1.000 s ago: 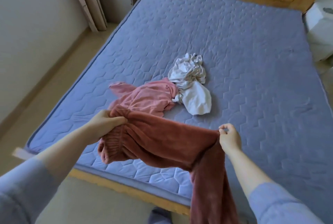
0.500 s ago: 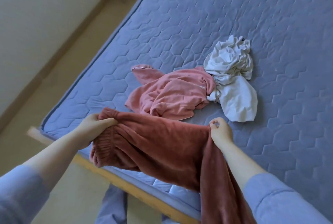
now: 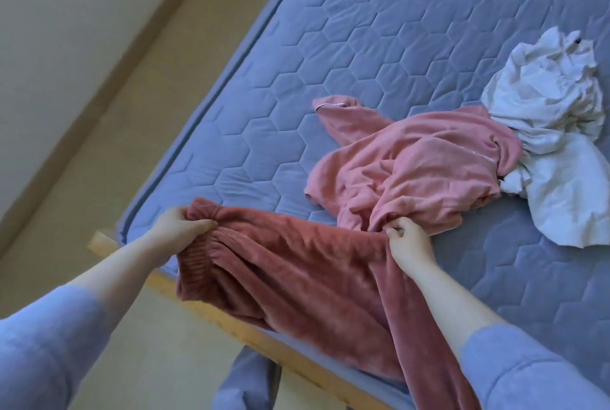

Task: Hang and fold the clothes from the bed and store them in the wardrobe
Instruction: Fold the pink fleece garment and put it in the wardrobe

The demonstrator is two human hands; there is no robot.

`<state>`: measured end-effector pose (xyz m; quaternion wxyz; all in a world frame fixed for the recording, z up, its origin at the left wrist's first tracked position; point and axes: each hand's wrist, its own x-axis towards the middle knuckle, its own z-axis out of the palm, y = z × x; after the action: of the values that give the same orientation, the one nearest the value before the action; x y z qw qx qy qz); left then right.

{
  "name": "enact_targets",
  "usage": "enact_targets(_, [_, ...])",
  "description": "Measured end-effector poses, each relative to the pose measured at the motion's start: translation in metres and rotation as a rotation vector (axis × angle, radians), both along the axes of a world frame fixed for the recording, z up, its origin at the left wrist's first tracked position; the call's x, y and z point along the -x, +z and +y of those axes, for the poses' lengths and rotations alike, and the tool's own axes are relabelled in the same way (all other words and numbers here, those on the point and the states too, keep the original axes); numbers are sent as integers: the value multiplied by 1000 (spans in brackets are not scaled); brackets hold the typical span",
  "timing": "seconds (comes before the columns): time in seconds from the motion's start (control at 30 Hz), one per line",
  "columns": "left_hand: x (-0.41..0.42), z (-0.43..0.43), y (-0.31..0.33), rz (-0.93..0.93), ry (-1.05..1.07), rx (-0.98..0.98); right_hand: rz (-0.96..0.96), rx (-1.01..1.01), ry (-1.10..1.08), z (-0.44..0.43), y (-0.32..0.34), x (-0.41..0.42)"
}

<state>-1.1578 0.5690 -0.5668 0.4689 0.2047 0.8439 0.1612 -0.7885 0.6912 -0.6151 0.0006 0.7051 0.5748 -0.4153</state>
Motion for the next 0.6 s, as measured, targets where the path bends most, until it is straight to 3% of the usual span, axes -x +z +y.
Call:
enact_targets(0.23, [59,37,-45,176,-152,-67,-118,-42,-76,12,-36,60])
enact_targets(0.43, [49,47,-76,324,-235,-5,-176,-81,-108,15,-48,66])
enact_targets(0.6, [24,46,-69,497,-559,-69,-111,-142,-152,-2,-35,64])
